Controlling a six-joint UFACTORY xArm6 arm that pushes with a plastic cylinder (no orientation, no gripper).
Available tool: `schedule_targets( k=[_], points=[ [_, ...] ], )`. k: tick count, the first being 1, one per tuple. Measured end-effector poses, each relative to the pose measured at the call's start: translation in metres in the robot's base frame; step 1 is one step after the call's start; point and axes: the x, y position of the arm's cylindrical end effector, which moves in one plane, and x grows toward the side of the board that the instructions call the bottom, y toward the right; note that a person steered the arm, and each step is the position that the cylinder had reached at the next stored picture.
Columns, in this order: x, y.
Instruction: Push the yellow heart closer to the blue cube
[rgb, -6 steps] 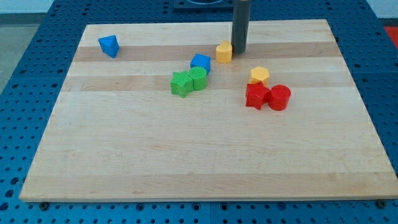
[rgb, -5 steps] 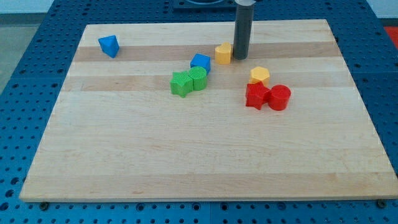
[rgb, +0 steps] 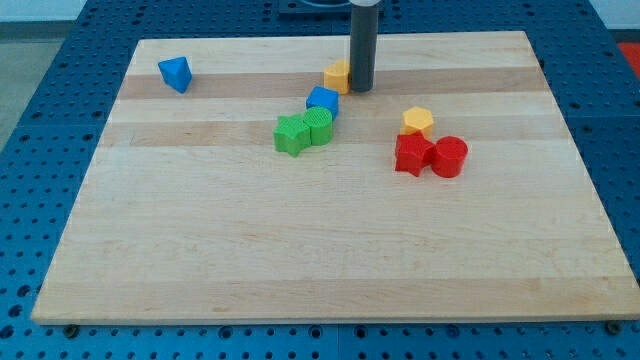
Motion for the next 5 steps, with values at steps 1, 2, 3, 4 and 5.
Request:
schedule_targets(
  k=[1, 2, 3, 4, 5],
  points=[
    [0.000, 0.009],
    [0.002, 0.054],
    [0.003, 0.072],
    [0.003, 0.078],
    [0.003, 0.088]
  ],
)
